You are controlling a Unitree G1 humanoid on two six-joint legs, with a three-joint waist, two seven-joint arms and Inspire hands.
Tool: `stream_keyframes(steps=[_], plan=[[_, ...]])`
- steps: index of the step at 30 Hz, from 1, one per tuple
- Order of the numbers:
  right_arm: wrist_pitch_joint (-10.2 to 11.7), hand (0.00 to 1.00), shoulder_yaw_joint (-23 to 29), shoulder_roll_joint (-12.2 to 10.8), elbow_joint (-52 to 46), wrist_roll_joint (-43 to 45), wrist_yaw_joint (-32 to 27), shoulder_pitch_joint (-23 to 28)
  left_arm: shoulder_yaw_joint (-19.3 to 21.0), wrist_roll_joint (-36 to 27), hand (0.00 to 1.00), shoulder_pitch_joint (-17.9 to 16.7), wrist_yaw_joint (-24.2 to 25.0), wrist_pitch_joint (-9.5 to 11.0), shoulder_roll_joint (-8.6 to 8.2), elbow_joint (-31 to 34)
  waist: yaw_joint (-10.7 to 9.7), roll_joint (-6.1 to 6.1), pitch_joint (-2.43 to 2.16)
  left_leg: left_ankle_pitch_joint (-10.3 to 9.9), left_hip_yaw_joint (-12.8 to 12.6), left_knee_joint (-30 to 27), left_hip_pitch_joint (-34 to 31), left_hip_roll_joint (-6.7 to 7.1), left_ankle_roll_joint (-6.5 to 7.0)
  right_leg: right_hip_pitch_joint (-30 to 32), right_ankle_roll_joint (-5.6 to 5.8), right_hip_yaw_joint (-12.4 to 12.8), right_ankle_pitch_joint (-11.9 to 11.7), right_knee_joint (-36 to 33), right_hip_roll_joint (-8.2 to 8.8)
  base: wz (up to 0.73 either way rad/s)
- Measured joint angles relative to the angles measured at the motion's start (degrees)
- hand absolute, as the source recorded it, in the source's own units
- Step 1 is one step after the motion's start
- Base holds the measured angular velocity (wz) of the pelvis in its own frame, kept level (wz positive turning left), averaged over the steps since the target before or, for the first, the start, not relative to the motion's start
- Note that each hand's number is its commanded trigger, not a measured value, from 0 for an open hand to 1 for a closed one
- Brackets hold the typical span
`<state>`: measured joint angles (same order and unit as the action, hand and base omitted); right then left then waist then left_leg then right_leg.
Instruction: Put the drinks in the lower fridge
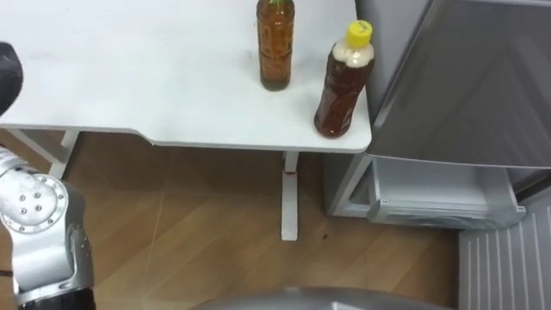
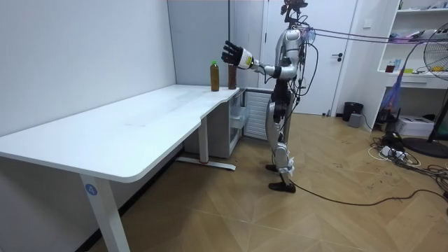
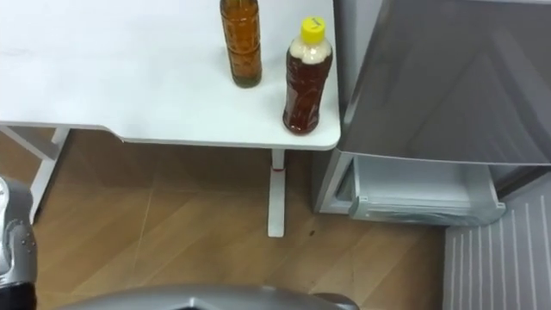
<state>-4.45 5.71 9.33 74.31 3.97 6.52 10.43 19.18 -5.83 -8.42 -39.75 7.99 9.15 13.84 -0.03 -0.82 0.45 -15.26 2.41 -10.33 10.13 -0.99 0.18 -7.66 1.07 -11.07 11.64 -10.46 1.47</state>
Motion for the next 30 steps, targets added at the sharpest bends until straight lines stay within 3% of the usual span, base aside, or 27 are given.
stream_keyframes(steps=[5, 13, 20, 30], plan=[[0.2, 0.00, 0.0, 0.3, 1.0, -0.1, 0.2, -1.1, -2.6, -0.2, 0.00, 3.1, 4.3, -0.1, 1.14, 1.2, -0.7, -0.16, 0.34, 0.0, 0.0, -0.2, -0.7, 0.11, 0.00, 0.4, 0.02, -0.2, 0.0, -0.1, 0.18, 0.00], [0.4, 0.00, 0.0, 0.5, 1.0, 2.5, 0.6, -2.6, -8.0, -0.2, 0.00, 4.1, 16.4, -1.9, 1.19, 7.2, -2.9, -0.25, 0.26, 0.0, -1.6, -0.2, -1.2, 0.01, 0.00, 1.3, 0.05, 0.8, 0.0, -0.1, 0.03, -0.05], [0.7, 0.00, 0.0, 1.1, 1.1, 3.3, 0.6, -2.7, -10.6, -0.2, 0.00, 7.2, 24.6, -2.4, 1.27, 9.7, -2.9, -0.94, 0.11, 0.0, -2.0, -0.4, -0.9, -0.10, 0.00, 1.4, -0.05, 1.5, 0.0, -0.3, -0.11, -0.08], [0.6, 0.00, -0.1, 1.1, 1.8, 3.3, 1.8, -3.9, -15.6, -0.3, 0.00, 8.1, 36.5, -6.9, 1.28, 10.8, -4.7, -0.24, 0.28, 0.0, -2.1, -0.5, -1.7, -0.13, 0.00, 2.1, -0.09, 1.6, -0.1, -0.3, -0.13, 0.00]])
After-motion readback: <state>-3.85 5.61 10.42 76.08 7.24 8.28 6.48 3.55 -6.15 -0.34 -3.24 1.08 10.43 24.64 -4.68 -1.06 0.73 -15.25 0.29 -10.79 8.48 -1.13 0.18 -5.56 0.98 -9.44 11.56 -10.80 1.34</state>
